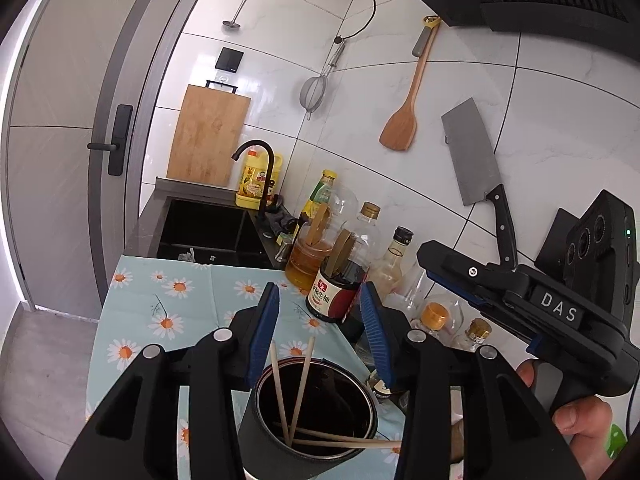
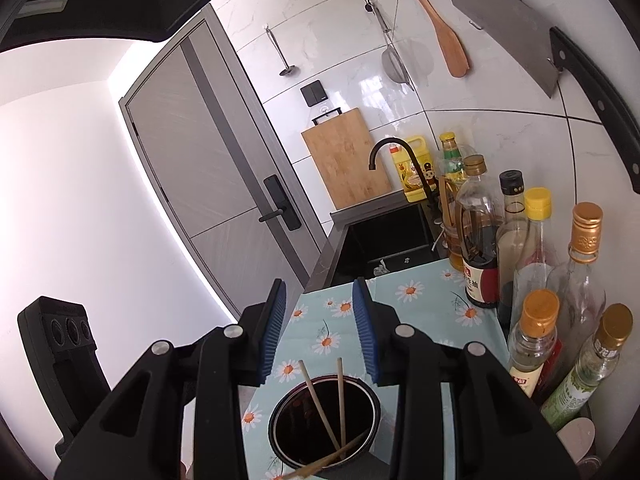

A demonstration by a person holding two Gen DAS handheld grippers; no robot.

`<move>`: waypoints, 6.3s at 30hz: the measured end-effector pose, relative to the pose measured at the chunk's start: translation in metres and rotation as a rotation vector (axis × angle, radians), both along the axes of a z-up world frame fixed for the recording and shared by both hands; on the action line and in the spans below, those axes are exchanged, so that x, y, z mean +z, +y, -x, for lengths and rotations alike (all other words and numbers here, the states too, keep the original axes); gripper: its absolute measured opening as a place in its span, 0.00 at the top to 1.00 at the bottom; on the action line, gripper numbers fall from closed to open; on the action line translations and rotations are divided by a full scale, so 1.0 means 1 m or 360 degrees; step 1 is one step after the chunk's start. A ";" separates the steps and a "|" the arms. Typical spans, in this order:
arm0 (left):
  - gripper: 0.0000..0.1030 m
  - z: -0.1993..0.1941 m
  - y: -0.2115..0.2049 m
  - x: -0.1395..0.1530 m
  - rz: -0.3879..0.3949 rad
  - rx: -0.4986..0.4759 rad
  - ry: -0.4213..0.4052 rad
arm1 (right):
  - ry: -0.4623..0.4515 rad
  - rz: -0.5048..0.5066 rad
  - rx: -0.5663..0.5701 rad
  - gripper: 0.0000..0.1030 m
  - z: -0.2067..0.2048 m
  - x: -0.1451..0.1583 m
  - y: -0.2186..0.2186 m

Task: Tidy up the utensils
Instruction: 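Move both open tools back down to the spoons on the table, then grasp a white spoon with the left tool while the right tool grasps a yellow-handled spoon, then lift both held spoons up over the black holder, then lower both spoons into the black holder and open both tools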

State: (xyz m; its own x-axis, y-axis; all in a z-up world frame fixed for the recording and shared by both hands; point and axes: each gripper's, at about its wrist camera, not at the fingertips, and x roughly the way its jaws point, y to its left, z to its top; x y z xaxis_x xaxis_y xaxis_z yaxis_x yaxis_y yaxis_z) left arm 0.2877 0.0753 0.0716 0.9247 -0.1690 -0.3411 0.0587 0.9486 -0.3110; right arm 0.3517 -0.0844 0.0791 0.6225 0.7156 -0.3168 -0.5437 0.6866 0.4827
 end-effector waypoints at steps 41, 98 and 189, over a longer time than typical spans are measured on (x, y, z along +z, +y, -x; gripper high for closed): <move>0.62 0.116 -0.003 -0.197 0.0535 -0.0925 0.1305 | 0.1067 0.0240 0.0487 0.63 0.199 -0.162 -0.076; 0.97 0.111 0.033 -0.190 0.0875 -0.1022 0.1152 | 0.1514 0.0314 0.0896 0.93 0.163 -0.244 -0.008; 0.70 -0.001 0.014 -0.044 0.0321 -0.0144 0.0094 | 0.0374 -0.0101 0.0239 0.66 -0.016 -0.044 0.009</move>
